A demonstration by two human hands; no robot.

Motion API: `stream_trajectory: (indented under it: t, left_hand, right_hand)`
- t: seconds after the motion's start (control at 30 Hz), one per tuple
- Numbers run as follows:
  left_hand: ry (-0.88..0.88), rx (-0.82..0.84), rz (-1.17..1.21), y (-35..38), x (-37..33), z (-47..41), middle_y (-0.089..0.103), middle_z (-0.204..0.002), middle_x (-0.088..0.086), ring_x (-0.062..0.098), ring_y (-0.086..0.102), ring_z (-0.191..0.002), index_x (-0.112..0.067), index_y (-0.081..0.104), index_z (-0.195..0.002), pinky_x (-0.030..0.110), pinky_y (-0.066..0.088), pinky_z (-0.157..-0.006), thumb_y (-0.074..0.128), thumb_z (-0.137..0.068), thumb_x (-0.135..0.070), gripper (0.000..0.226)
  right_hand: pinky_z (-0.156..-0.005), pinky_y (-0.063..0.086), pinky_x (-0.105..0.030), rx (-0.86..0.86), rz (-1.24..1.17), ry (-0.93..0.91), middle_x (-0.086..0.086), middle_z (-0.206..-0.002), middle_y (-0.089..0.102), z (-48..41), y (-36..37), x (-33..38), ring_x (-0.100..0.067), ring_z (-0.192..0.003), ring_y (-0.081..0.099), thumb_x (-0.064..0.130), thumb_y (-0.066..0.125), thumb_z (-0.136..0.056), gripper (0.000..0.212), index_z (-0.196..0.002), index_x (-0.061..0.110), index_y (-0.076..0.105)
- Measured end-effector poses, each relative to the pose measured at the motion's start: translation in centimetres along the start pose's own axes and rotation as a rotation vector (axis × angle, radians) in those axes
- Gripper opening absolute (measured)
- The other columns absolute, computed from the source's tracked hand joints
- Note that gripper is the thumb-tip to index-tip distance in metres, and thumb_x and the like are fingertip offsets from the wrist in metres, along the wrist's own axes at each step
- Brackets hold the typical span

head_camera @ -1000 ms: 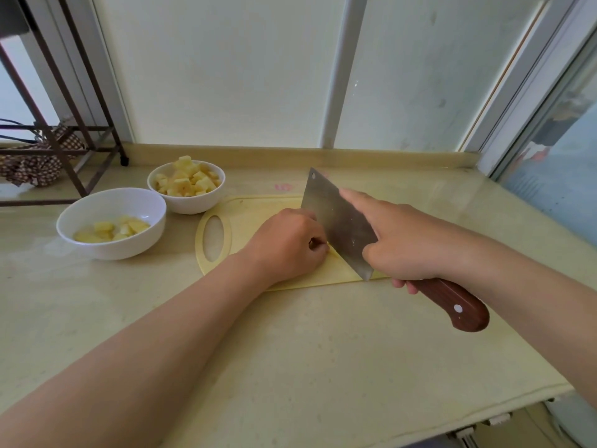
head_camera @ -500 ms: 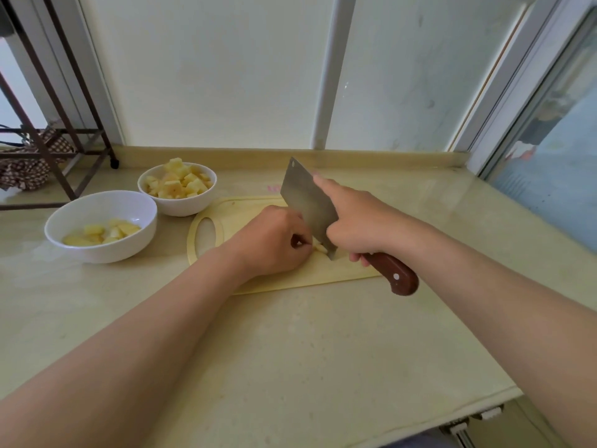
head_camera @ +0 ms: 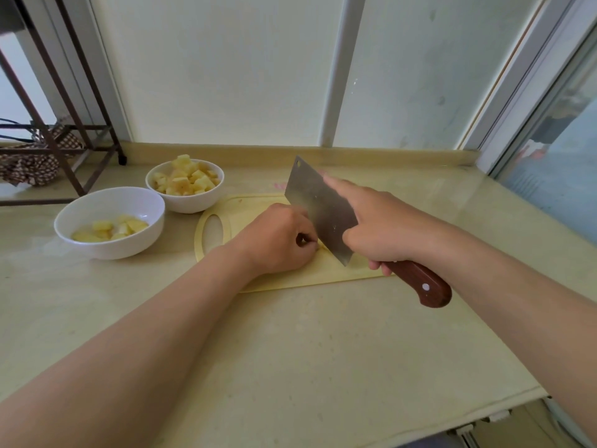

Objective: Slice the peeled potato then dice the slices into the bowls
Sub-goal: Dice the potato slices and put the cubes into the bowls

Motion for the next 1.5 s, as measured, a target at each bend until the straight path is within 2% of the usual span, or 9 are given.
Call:
stream_trajectory:
  t: [0.17,0.53,0.67,0.9,1.03,1.17,1.27,1.37,1.5]
  left_hand:
    - [0.015,-0.010,-0.021,-0.2,-0.3,0.1,0.065,-0.069,-0.001,0.014,0.056,-0.060,-0.012,0.076,-0.071,0.032,0.049,-0.059,0.068,-0.076,-0.012,0.009]
    - [0.032,0.006,-0.010,0.2,-0.1,0.0,0.066,-0.073,0.000,0.017,0.059,-0.061,-0.014,0.078,-0.077,0.034,0.050,-0.058,0.060,-0.073,-0.018,0.018]
    - [0.025,-0.030,-0.024,0.0,-0.3,0.2,0.066,-0.072,-0.001,0.015,0.058,-0.061,-0.013,0.076,-0.073,0.032,0.051,-0.058,0.065,-0.071,-0.014,0.011]
    - [-0.101,-0.153,-0.021,-0.4,0.3,0.2,0.059,-0.076,-0.004,0.016,0.055,-0.069,-0.013,0.065,-0.076,0.038,0.052,-0.064,0.060,-0.077,-0.026,0.013]
    - [-0.194,-0.062,-0.069,-0.3,0.3,0.2,0.054,-0.095,-0.004,0.018,0.051,-0.092,-0.018,0.058,-0.093,0.039,0.048,-0.081,0.058,-0.083,-0.034,0.019]
    - [-0.259,0.117,-0.137,0.3,0.1,0.0,0.050,-0.125,-0.003,0.020,0.048,-0.114,-0.021,0.048,-0.125,0.038,0.042,-0.097,0.049,-0.087,-0.049,0.047]
    - [-0.262,0.220,-0.189,0.7,-0.2,-0.1,0.036,-0.151,0.001,0.021,0.038,-0.136,-0.017,0.033,-0.147,0.036,0.032,-0.111,0.046,-0.095,-0.048,0.062]
    - [-0.258,0.308,-0.242,1.2,-0.2,-0.2,0.020,-0.161,0.002,0.020,0.023,-0.146,-0.017,0.017,-0.155,0.033,0.021,-0.117,0.037,-0.099,-0.050,0.068]
    - [-0.291,0.388,-0.285,2.3,0.1,-0.6,0.013,-0.164,0.001,0.017,0.010,-0.150,-0.019,0.007,-0.157,0.036,0.012,-0.122,0.022,-0.100,-0.056,0.070]
  right_hand:
    - [-0.047,0.059,-0.034,0.040,0.029,0.021,-0.013,-0.092,0.064,-0.1,0.1,0.0,-0.026,-0.054,0.068,0.001,0.042,-0.086,0.099,-0.158,0.058,0.006]
    - [-0.048,0.059,-0.036,0.004,0.030,0.005,-0.013,-0.087,0.067,-2.2,1.4,1.6,-0.024,-0.053,0.065,-0.002,0.042,-0.085,0.099,-0.161,0.048,0.004]
    - [-0.044,0.052,-0.029,-0.073,-0.122,0.018,-0.008,-0.124,0.057,-2.8,0.3,0.4,-0.019,-0.047,0.064,-0.001,0.041,-0.084,0.094,-0.160,0.050,0.016]
    - [-0.037,0.046,-0.028,-0.222,-0.511,0.126,-0.012,-0.070,0.060,-0.2,-2.5,-5.4,-0.018,-0.034,0.053,-0.007,0.054,-0.090,0.079,-0.152,0.040,0.040]
    - [-0.038,0.048,-0.030,-0.260,-0.601,0.202,-0.007,-0.055,0.067,0.7,-1.6,-9.2,-0.022,-0.040,0.054,-0.009,0.058,-0.087,0.077,-0.147,0.038,0.046]
    - [-0.038,0.047,-0.030,-0.233,-0.645,0.223,-0.018,-0.070,0.071,1.4,-0.2,-10.9,-0.023,-0.042,0.054,-0.010,0.058,-0.087,0.078,-0.144,0.041,0.043]
    - [-0.039,0.046,-0.029,-0.181,-0.654,0.222,-0.016,-0.068,0.066,1.2,0.9,-11.0,-0.023,-0.044,0.053,-0.009,0.058,-0.087,0.071,-0.132,0.045,0.044]
    - [-0.040,0.044,-0.028,-0.156,-0.623,0.201,-0.014,-0.070,0.062,1.0,1.4,-10.8,-0.023,-0.045,0.053,-0.004,0.057,-0.088,0.064,-0.127,0.045,0.046]
    - [-0.038,0.039,-0.023,-0.168,-0.479,0.191,-0.007,-0.078,0.066,1.2,2.3,-9.8,-0.019,-0.043,0.059,0.008,0.056,-0.087,0.070,-0.146,0.043,0.040]
Point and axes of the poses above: each hand's wrist, its own z-axis away from the middle knuckle, its own y-axis out of the palm, x = y × z, the point moved 4 cm from there along -z, towards the middle knuckle
